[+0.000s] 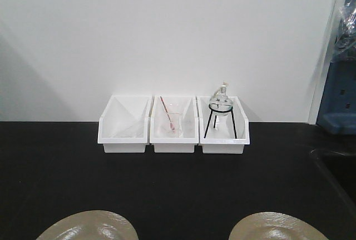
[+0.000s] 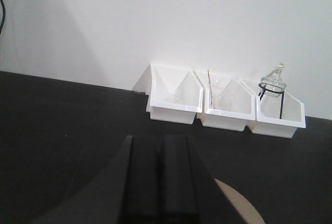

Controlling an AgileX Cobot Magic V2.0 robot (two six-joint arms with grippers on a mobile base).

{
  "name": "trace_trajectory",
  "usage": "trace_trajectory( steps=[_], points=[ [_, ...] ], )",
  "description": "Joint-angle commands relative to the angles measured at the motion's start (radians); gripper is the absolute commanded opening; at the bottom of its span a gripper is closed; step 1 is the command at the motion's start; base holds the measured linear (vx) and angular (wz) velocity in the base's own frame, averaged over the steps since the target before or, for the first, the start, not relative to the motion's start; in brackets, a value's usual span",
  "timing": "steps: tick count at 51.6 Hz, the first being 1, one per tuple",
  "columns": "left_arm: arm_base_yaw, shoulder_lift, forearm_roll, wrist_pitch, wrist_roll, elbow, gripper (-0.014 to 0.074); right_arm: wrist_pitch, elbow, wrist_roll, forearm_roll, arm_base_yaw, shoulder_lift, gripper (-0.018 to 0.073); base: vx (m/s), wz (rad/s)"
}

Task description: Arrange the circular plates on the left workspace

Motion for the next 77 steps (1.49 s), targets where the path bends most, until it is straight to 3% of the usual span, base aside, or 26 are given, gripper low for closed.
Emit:
trace_trajectory(
  steps=[1,6,10,16,22,29,34,37,47,51,58,67,77],
  points=[
    [-0.007,0.155,-0.024,0.020,0.032,-0.175,0.0000,0.116,-0.215,-0.008,0.018,-0.002,0.198,-0.0005,0.00,0.00],
    [-0.007,0.335,-0.070,0.130,0.071,-0.336,0.0000,0.288,-0.403,-0.052,0.040,-0.002,0.375,-0.0005,0.00,0.00],
    [-0.007,0.467,-0.154,0.222,0.180,-0.455,0.0000,0.426,-0.538,-0.151,0.086,-0.002,0.510,-0.0005,0.00,0.00],
    [-0.006,0.648,-0.336,0.324,0.394,-0.583,0.0000,0.593,-0.704,-0.324,0.247,-0.003,0.692,-0.0005,0.00,0.00],
    [-0.002,0.817,-0.480,0.465,0.449,-0.688,0.0000,0.688,-0.794,-0.452,0.454,-0.003,0.821,-0.0005,0.00,0.00],
    [-0.002,0.943,-0.587,0.531,0.519,-0.701,0.0000,0.766,-0.804,-0.591,0.648,-0.003,0.920,-0.0005,0.00,0.00],
    [0.029,0.994,-0.603,0.590,0.532,-0.701,0.0000,0.843,-0.804,-0.642,0.729,-0.015,0.989,-0.0005,0.00,0.00],
    [0.061,1.016,-0.621,0.638,0.550,-0.701,0.0000,0.883,-0.804,-0.670,0.788,-0.062,1.024,-0.0005,0.00,0.00],
    [0.208,1.067,-0.648,0.796,0.625,-0.700,0.0000,1.058,-0.803,-0.798,1.055,-0.332,1.113,-0.0005,0.00,0.00],
    [0.260,1.090,-0.702,0.825,0.647,-0.693,0.0000,1.089,-0.803,-0.824,1.133,-0.401,1.145,-0.0005,0.00,0.00],
    [0.323,1.151,-0.747,0.863,0.695,-0.665,0.0000,1.089,-0.803,-0.826,1.129,-0.483,1.187,-0.0005,0.00,0.00],
    [0.335,1.238,-0.742,0.874,0.692,-0.662,0.0000,1.077,-0.803,-0.826,1.116,-0.522,1.227,-0.0005,0.00,0.00],
    [0.335,1.246,-0.666,0.847,0.700,-0.662,0.0000,1.019,-0.803,-0.827,1.109,-0.522,1.238,-0.0005,0.00,0.00]
  ],
)
